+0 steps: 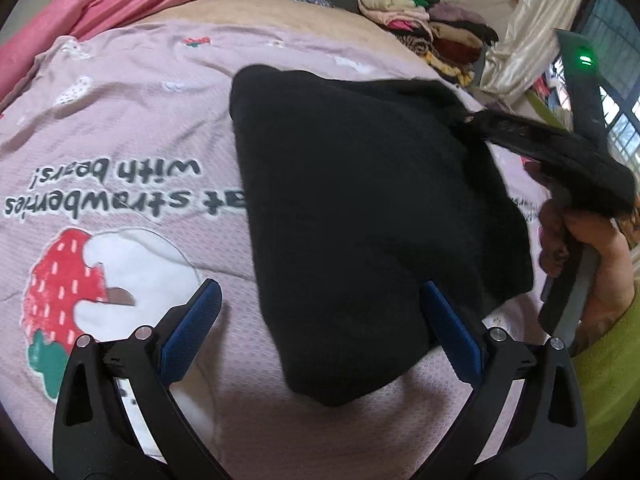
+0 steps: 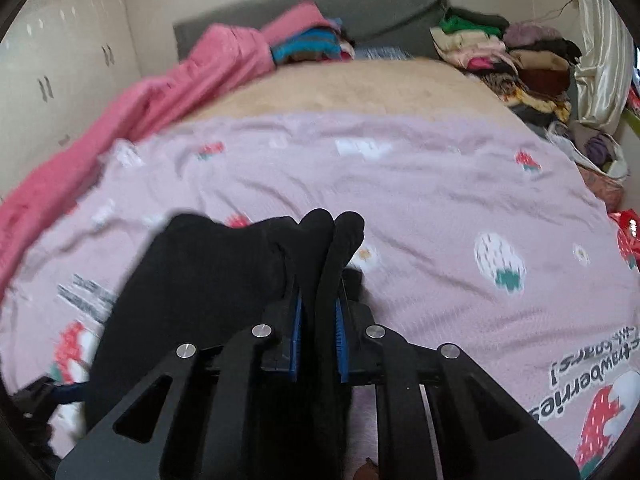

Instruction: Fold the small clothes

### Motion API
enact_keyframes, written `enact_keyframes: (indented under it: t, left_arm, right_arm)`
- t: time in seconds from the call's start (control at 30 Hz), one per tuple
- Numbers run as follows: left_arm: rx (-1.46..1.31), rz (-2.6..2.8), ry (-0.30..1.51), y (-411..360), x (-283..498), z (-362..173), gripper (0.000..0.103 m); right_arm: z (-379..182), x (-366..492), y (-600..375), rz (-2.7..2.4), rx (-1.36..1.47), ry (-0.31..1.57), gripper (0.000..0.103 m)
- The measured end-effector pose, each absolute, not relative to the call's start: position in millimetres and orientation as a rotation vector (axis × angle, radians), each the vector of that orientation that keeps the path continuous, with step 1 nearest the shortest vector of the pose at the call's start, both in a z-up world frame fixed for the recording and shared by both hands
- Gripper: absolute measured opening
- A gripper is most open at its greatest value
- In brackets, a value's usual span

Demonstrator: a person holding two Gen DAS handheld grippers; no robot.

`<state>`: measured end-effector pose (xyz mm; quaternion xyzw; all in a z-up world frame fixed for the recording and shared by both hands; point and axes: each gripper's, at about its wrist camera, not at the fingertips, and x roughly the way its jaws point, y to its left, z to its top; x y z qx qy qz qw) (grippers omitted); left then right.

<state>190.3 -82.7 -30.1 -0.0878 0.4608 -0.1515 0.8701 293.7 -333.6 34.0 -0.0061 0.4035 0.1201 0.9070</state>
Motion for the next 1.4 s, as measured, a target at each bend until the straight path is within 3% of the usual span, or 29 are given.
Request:
enact_keyframes:
  t: [0.23,0.3,0.37,0.4,0.63,0.9,1.4]
  left_arm:
    - [-0.18,-0.314,0.972,-83,188,-35,0.093]
    - [-0.179,-0.312,0.968,-82,187,-34,0.093]
    - [-0.172,-0.306,0.958,-81,183,-31,0.093]
    - [-0.168,-0.305,0.955,-81,182,-30,0.093]
    - [-0.164,-0.294,0.943,-79,179,-23,0.093]
    - [-0.172,-0.285,0.926,-75,178,-15,0.093]
    - [-0.175,-0.225,0.914,-58,169,-14,0.093]
  right_arm:
    - [3,293,-344,0.208,0.021,0.866,0.021]
    - [6,290,-346,0.197,0.027,0.864,0.039]
    - [11,285,-347,0.202,0.026,0.857,0.046]
    - [14,281,-347,0.204,0.02,0.849,0.057]
    - [34,257,-344,0.215,-0.018,0.793,0.08]
    - [44,249,-345,0.222,-0.011,0.796,0.092]
    - [20,217,-366,0.168,-0.027,0.867,0.094]
